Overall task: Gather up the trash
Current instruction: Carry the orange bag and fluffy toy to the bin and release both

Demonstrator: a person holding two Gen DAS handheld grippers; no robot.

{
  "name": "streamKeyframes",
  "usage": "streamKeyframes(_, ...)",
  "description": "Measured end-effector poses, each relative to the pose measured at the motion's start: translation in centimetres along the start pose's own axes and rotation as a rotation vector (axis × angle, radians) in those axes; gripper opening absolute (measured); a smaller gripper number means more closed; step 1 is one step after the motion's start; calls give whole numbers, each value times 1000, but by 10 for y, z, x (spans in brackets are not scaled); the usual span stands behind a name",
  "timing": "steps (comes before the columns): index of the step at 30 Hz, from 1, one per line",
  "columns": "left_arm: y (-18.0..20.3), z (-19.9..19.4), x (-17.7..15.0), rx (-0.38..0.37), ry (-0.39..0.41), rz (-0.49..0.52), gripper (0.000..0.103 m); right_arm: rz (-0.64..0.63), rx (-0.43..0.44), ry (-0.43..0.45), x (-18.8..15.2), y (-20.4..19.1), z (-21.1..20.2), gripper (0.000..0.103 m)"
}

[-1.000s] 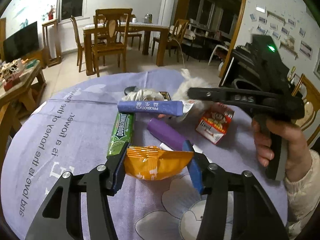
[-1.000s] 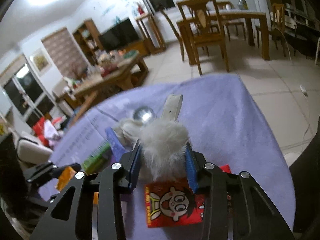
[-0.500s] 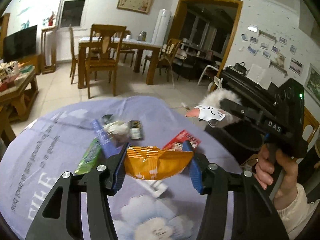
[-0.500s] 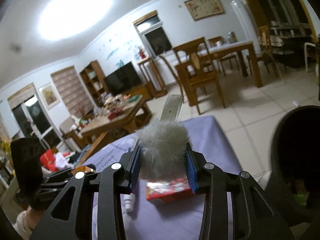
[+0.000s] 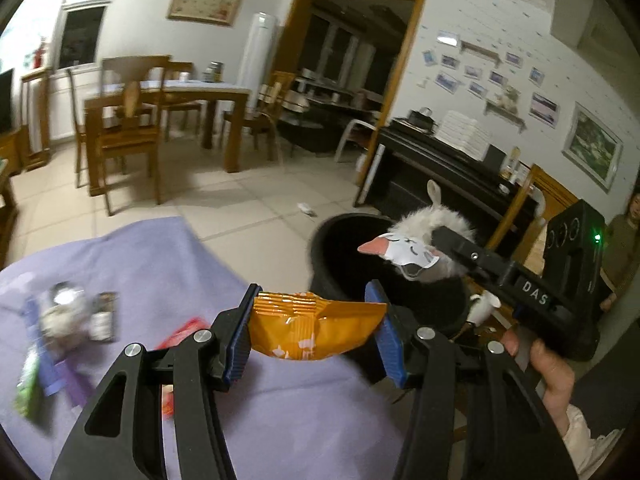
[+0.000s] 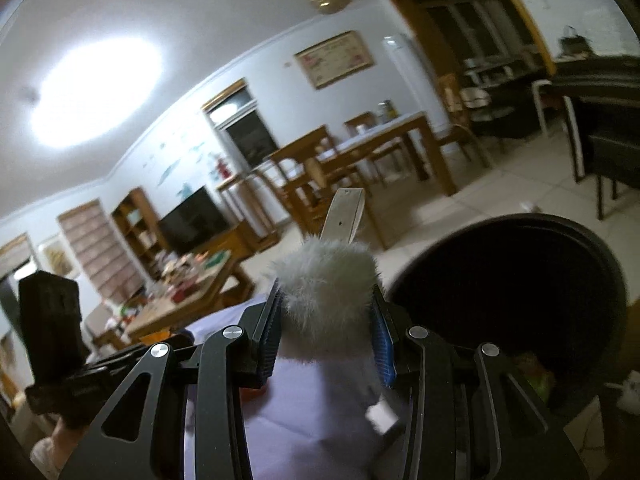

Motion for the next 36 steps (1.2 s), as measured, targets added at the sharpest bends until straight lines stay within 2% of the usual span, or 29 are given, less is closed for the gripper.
streamKeyframes(7,34,52,-4,-62,-38,31,53,71,-101,31,9,80,-22,39)
streamKeyframes(15,56,95,-13,-88,-91,53,53,115,-153,14,-2,143,-32,39)
streamKeyframes(24,68,123,-25,-80,-131,64,53,141,-173,-10,-18,162,-25,40)
streamKeyframes(26,71,126,-25,-75,-139,69,56,143,-175,-17,-20,163,-24,43)
streamKeyframes(29,73,128,-25,-60,-149,89,63,146,-182,-17,-19,162,-23,51)
streamKeyframes(31,73,126,-25,-46,-146,114,63,149,-185,-13,-18,158,-23,56)
streamKeyframes(33,72,122,-23,-41,-148,124,63,150,-189,-14,-16,153,-20,66)
streamKeyframes(36,65,114,-21,-35,-146,115,63,146,-188,-14,-15,153,-18,67)
Point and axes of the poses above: each gripper's, at about its wrist camera, not at the fingertips, and z roughly the way its jaws point, y to its right, x to its top, the point moved 6 cm from there along z, roughly the way its jaws point, and after that the axes turned 12 degrees about y, right-handed, at the moved point
